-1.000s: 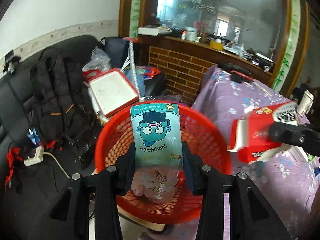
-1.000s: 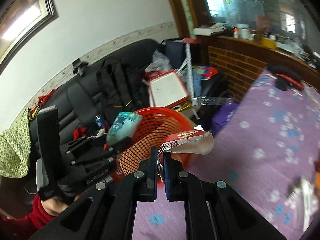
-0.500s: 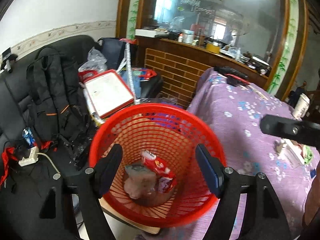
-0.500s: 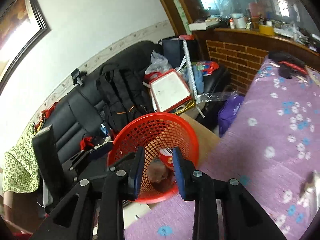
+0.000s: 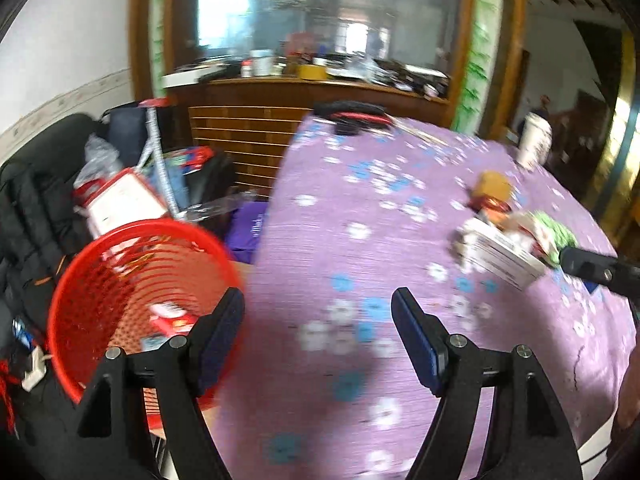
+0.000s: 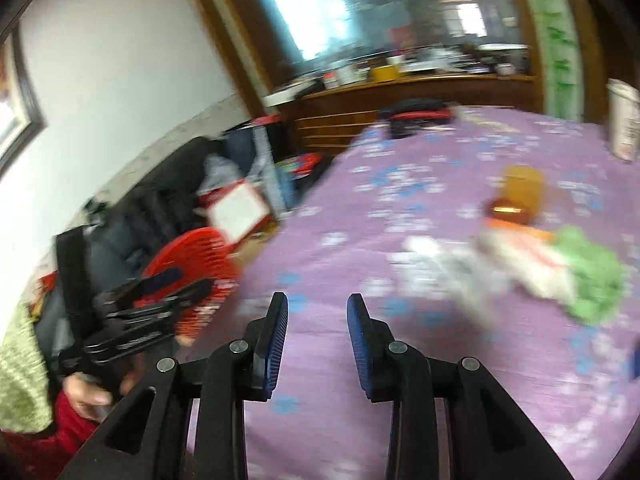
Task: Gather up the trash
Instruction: 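Return to the table and grasp the white medicine box with the right gripper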
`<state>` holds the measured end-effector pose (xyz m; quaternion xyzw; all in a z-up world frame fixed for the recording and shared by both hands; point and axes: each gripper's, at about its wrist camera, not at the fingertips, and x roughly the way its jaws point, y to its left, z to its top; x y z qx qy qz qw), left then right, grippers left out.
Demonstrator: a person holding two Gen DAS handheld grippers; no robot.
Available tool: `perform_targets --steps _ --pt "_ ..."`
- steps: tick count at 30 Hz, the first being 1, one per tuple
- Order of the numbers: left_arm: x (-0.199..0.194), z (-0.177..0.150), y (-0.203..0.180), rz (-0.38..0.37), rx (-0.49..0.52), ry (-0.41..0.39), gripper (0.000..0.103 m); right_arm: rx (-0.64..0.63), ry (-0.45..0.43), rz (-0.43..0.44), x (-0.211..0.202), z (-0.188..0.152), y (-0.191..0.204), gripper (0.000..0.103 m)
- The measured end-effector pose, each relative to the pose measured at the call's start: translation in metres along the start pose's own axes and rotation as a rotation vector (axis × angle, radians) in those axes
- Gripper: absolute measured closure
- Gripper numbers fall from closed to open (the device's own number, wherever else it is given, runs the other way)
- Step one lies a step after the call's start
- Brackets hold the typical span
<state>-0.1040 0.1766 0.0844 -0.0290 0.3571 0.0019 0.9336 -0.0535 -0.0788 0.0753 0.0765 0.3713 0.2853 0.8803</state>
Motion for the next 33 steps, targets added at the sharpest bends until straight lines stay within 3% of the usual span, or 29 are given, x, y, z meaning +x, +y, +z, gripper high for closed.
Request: perform_targets --steps 5,10,12,17,21,24,28,29,30,31,33 --pt "0.014 -0.002 -0.051 -0.071 0.076 0.034 0.028 -0.054 0.072 -0.121 0.009 0.0 -0.044 0.07" --pt "0.025 -0.01 -0.086 -0.117 0.144 0.07 0.028 -0.108 0.143 -0.099 0.04 0.004 -0.053 0.07" --pt "0.027 -0.012 -0.093 -0.124 0.158 0.081 0.028 -0.161 0.137 -0.129 0.052 0.009 -0.047 0.07" --pt "0.029 -0.012 -0.1 -0.131 0.185 0.09 0.028 -0.298 0.163 -0.209 0.071 0.018 -0.032 0.07" --pt "0.03 -0.011 -0.096 -0.129 0.185 0.092 0.028 -0.324 0.151 -0.183 0.067 0.021 -0.03 0.069" --pt "0.032 -0.01 -0.092 -0.127 0.175 0.095 0.028 -0.324 0.142 -0.185 0.07 0.027 -0.034 0.055" --pt "0.035 -0.008 -0.089 -0.127 0.157 0.099 0.028 -0.32 0.191 -0.141 0.091 0.028 -0.035 0.056" --pt "0.036 -0.008 -0.089 -0.127 0.155 0.102 0.028 -0.324 0.207 -0.136 0.098 0.026 -0.034 0.058" --pt "0.036 -0.007 -0.088 -0.129 0.151 0.107 0.028 -0.328 0.217 -0.134 0.103 0.024 -0.032 0.079" --pt "0.036 -0.006 -0.088 -0.132 0.148 0.109 0.028 -0.332 0.222 -0.142 0.107 0.022 -0.031 0.086" --pt "0.035 -0.005 -0.088 -0.133 0.15 0.108 0.028 -0.325 0.21 -0.176 0.104 0.019 -0.028 0.089"
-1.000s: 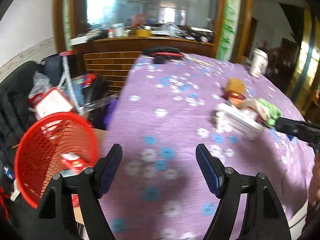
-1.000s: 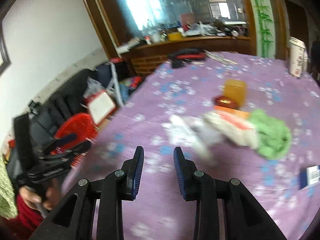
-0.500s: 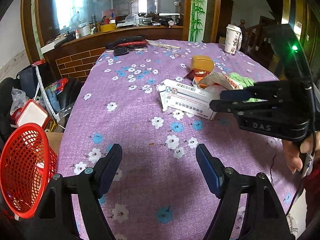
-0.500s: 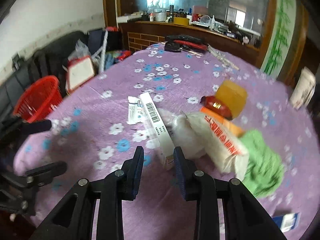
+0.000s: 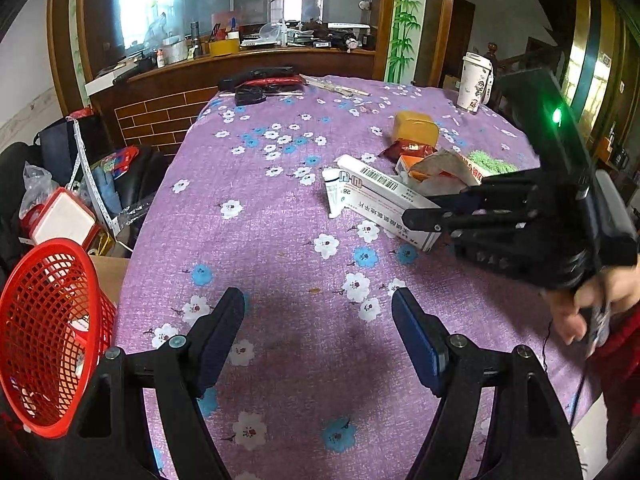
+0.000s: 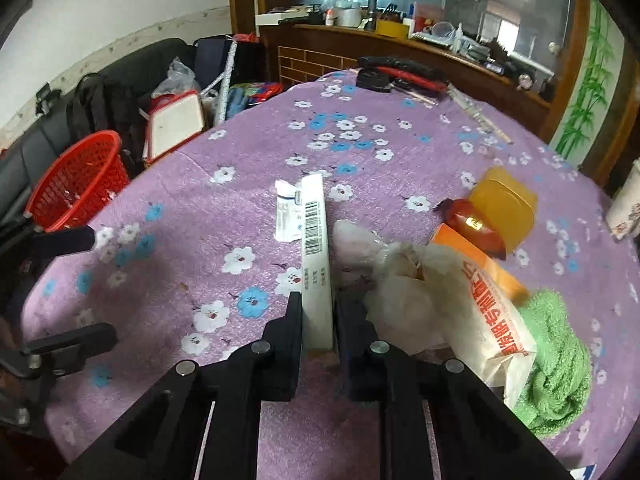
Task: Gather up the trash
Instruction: 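Return to the table and grasp the white medicine box with the right gripper, then grasp the white plastic bag with the left gripper while the right holds the medicine box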
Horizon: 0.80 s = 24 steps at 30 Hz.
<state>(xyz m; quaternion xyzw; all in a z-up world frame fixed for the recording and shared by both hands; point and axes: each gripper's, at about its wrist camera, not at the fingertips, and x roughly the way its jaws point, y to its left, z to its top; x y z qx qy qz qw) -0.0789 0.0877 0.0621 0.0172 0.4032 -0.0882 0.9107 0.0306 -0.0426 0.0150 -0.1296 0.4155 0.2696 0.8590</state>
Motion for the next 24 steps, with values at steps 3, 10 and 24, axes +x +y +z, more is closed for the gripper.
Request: perform_targets --steps 3,10,24 --pt "-0.002 0.004 -0.003 -0.001 0.022 -0.002 0.028 0.099 -0.063 0.084 -0.028 -0.01 -0.009 0.089" --pt "0.007 0.043 -0.024 -0.031 0.142 -0.014 0.028 0.323 -0.308 0.083 -0.134 -0.055 -0.048 0.089" --pt "0.152 0.114 -0.055 -0.323 0.094 0.176 0.029 0.53 -0.371 0.119 -0.165 -0.106 -0.09 0.089"
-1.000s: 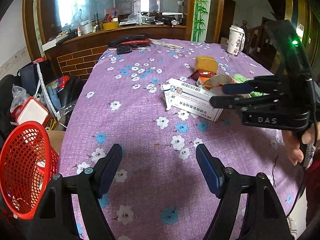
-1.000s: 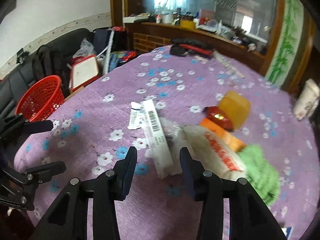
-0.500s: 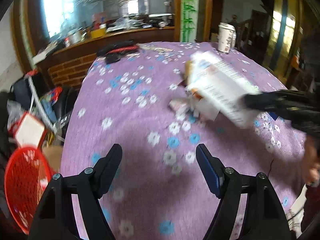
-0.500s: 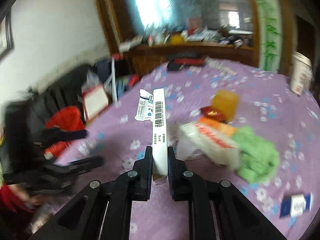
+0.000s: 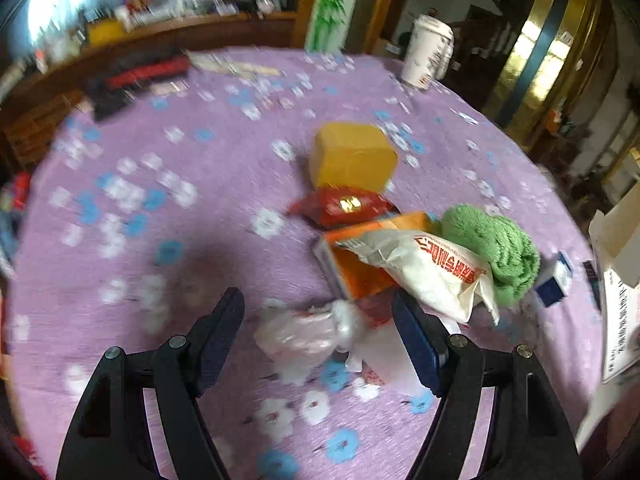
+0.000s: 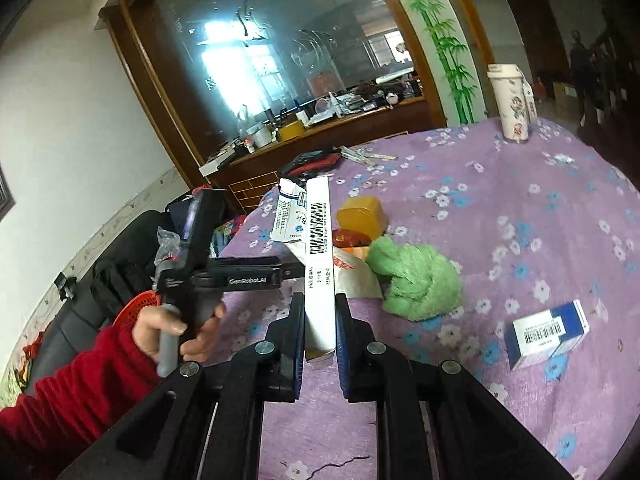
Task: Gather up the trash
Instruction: 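Grasp the white plastic bag with the left gripper while the right holds the medicine box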
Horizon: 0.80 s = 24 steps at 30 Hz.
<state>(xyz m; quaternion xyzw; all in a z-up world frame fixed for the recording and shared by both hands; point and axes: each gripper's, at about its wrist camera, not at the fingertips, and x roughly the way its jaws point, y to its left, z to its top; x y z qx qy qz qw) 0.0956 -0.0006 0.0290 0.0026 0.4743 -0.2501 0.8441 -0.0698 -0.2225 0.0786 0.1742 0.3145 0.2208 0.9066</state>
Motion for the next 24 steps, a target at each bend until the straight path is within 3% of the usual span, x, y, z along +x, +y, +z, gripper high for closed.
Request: perform_targets --steps 4,7,11,13,18,20,24 --pt "0.002 -0.016 -0.006 -0.086 0.012 0.036 0.028 0.015 -0.003 0.01 -0.002 -0.001 -0.01 0.089" --pt "-0.013 -0.039 -0.027 -0.143 0.083 0.05 0.029 0.027 -0.009 0.018 -0.002 -0.001 -0.016 0.089" --pt "-0.022 -0.069 -0.055 -0.142 0.144 0.069 0.028 0.031 -0.015 0.034 -0.001 -0.003 -0.019 0.089" --pt "-0.023 -0.078 -0.063 -0.08 0.118 0.048 0.028 0.031 -0.015 0.041 -0.001 -0.005 -0.019 0.089" --pt "-0.02 -0.077 -0.058 -0.021 0.011 0.031 0.031 0.028 -0.011 0.043 -0.004 -0.011 -0.016 0.089" --pt "-0.017 -0.077 -0.058 -0.048 0.0 0.059 0.045 0.018 -0.01 0.043 -0.007 -0.013 -0.014 0.089" --pt "-0.038 -0.087 -0.062 -0.08 0.03 0.05 0.045 0.012 -0.015 0.041 -0.014 -0.021 -0.011 0.089"
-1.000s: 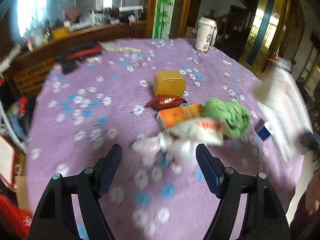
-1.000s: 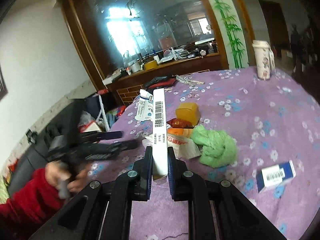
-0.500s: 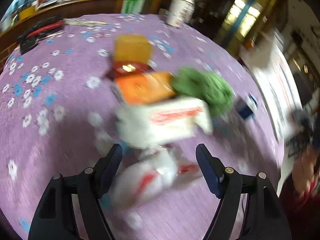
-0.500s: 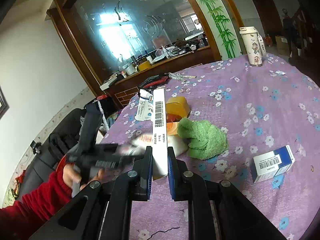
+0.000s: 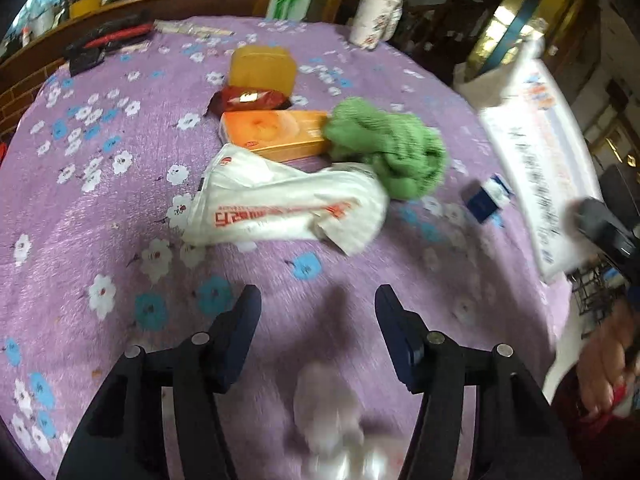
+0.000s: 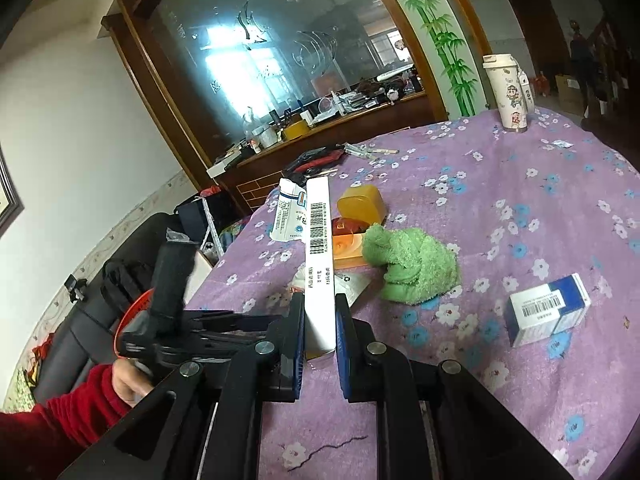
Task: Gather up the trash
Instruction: 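Grasp the white plastic bag with the left gripper while the right holds the medicine box, then carry the plastic bag and medicine box toward the red wastebasket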
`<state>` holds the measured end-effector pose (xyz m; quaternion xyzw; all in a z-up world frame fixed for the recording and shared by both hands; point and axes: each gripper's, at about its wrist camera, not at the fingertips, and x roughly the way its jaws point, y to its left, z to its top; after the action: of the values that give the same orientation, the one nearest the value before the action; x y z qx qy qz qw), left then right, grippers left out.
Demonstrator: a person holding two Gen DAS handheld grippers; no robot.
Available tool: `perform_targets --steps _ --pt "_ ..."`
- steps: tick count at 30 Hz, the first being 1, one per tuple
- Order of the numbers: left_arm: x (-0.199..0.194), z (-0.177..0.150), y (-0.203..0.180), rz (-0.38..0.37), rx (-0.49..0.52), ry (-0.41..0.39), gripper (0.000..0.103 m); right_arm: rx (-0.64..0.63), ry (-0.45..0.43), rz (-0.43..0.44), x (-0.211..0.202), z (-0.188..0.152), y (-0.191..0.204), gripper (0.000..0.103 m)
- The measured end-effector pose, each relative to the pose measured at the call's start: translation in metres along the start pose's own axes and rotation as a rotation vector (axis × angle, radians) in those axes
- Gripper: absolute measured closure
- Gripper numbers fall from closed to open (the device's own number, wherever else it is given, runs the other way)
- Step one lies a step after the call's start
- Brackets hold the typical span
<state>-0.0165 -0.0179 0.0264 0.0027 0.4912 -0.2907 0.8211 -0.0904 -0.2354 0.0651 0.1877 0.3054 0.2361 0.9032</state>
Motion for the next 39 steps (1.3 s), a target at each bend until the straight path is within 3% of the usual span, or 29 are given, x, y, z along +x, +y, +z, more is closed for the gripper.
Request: perform_targets --steps 3,5,8,10,12,15,16,19,30,32,39 --pt "-0.024 -0.015 -0.006 0.017 0.031 -0.02 0.031 0.0 0.003 0.006 -0.002 -0.005 0.002 0.089" --pt "-0.037 -0.023 -0.004 0.033 -0.004 -0.042 0.023 0.0 0.0 0.007 -0.003 -0.007 0.004 0.089" --pt "-0.048 -0.039 -0.003 -0.005 -0.115 -0.038 0.023 -0.004 -0.008 0.013 -0.004 -0.008 0.007 0.089" --pt "-0.048 -0.049 -0.01 0.01 -0.156 -0.029 0.023 -0.009 -0.015 0.009 -0.006 -0.008 0.01 0.089" --pt "-0.044 -0.054 -0.021 0.025 -0.162 -0.026 0.023 -0.021 -0.022 0.003 -0.01 -0.009 0.013 0.089" --pt "-0.031 -0.057 -0.035 0.106 -0.131 -0.028 0.023 -0.035 -0.032 -0.007 -0.017 -0.011 0.018 0.089" --pt "-0.027 -0.057 -0.037 0.12 -0.126 -0.022 0.025 -0.038 -0.035 -0.008 -0.019 -0.011 0.018 0.089" --pt "-0.015 -0.056 -0.043 0.117 -0.124 0.005 0.05 -0.04 -0.042 -0.011 -0.024 -0.015 0.018 0.089" --pt "-0.008 -0.066 -0.042 0.117 -0.097 -0.009 0.051 -0.049 -0.022 -0.013 -0.018 -0.023 0.028 0.089" --pt "-0.011 -0.068 -0.039 0.123 -0.104 -0.027 0.057 -0.061 -0.018 -0.019 -0.017 -0.024 0.033 0.089" --pt "-0.045 -0.068 -0.024 0.17 -0.128 -0.146 0.058 -0.08 0.003 -0.046 -0.005 -0.03 0.043 0.089"
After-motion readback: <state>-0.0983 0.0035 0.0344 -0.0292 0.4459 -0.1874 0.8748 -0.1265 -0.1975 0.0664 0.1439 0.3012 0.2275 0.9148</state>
